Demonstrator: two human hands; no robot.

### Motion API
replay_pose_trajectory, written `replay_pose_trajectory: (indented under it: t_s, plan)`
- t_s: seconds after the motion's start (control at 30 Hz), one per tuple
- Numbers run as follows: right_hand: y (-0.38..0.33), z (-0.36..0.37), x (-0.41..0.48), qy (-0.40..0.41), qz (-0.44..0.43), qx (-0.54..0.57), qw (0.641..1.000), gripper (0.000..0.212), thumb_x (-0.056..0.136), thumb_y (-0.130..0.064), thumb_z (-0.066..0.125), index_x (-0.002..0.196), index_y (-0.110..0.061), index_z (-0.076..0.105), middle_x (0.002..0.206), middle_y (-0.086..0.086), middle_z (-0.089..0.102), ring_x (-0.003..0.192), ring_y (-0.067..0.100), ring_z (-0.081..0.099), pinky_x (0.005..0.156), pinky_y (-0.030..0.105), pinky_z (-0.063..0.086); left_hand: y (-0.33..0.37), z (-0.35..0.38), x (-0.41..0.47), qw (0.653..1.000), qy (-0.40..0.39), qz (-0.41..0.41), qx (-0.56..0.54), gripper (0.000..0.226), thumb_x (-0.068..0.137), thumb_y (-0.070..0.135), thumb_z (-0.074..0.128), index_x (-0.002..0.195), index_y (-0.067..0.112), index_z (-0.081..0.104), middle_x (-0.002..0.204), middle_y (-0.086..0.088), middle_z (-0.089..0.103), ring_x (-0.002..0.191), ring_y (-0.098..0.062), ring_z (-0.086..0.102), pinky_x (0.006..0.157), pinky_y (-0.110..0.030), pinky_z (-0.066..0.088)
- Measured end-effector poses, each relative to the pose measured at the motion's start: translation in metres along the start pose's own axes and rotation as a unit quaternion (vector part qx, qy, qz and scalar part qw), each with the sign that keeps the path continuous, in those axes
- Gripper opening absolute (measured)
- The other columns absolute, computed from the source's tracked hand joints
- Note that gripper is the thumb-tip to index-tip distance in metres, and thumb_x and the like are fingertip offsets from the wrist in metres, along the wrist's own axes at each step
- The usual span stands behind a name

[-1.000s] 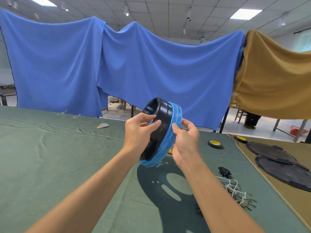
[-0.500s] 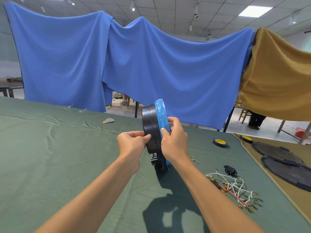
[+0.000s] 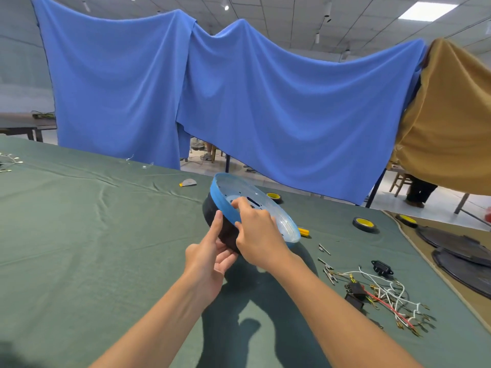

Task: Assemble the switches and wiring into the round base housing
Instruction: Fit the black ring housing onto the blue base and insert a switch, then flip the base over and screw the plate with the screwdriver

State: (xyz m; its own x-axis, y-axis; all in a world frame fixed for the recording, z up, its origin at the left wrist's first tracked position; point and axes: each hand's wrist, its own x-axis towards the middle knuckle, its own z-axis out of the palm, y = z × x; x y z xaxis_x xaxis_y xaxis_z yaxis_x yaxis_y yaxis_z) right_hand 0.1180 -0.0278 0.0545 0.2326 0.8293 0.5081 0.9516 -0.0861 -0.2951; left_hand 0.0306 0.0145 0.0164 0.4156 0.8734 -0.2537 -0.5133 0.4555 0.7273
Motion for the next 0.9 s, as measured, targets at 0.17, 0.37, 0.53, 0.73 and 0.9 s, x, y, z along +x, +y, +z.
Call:
replay_pose_trajectory:
  t_s: [0.17, 0.37, 0.53, 0.73, 0.9]
  plan:
    - [-0.005, 0.012, -0.002, -0.071, -0.021, -0.051, 0.996, 0.041, 0.085, -0.001, 0.053, 0.123, -0.015, 0.046, 0.109, 0.014, 0.066, 0.103, 0.038, 0.055, 0.086, 0.045, 0.043, -0.004, -0.013, 0.001, 0.998, -0.029, -0.048, -0.018, 0.079, 0.054, 0.060, 0.074, 0.100, -0.003, 0.063, 0.093, -0.023, 0.073, 0.083, -0.031, 0.074, 0.081, -0.043, 0.058]
    - [-0.005, 0.026, -0.010, -0.100, -0.007, -0.092, 0.991, 0.048, 0.089, -0.010, 0.055, 0.133, -0.016, 0.037, 0.108, 0.019, 0.063, 0.100, 0.041, 0.056, 0.085, 0.049, 0.048, -0.007, -0.018, 0.008, 0.992, -0.047, -0.120, -0.009, 0.066, 0.069, 0.061, 0.075, 0.095, 0.002, 0.063, 0.092, -0.015, 0.064, 0.079, -0.029, 0.070, 0.080, -0.047, 0.059]
    - [-0.006, 0.024, -0.008, -0.112, 0.007, -0.069, 0.991, 0.060, 0.088, -0.008, 0.051, 0.143, -0.016, 0.028, 0.110, 0.020, 0.063, 0.101, 0.041, 0.055, 0.085, 0.050, 0.047, -0.011, -0.015, 0.015, 0.991, -0.025, -0.128, 0.005, 0.039, 0.077, 0.038, 0.079, 0.091, 0.005, 0.063, 0.073, -0.010, 0.065, 0.060, -0.023, 0.066, 0.055, -0.034, 0.057]
    - [0.002, 0.016, -0.009, -0.132, 0.007, -0.001, 0.991, 0.072, 0.083, -0.005, 0.046, 0.149, -0.020, 0.019, 0.108, 0.019, 0.064, 0.096, 0.037, 0.058, 0.085, 0.052, 0.049, -0.014, -0.007, 0.021, 0.995, -0.003, -0.102, 0.021, 0.037, 0.078, 0.032, 0.079, 0.092, 0.003, 0.060, 0.051, -0.008, 0.060, 0.037, -0.019, 0.057, 0.037, -0.026, 0.047]
    - [0.041, 0.003, -0.027, 0.038, 0.052, 0.087, 0.994, 0.053, 0.084, -0.001, 0.046, 0.134, -0.019, 0.049, 0.118, 0.003, 0.064, 0.101, 0.017, 0.055, 0.092, 0.027, 0.043, -0.022, -0.002, 0.028, 0.997, 0.016, -0.075, 0.032, 0.051, 0.079, 0.034, 0.077, 0.113, 0.005, 0.053, 0.095, -0.018, 0.065, 0.088, -0.035, 0.066, 0.089, -0.049, 0.053]
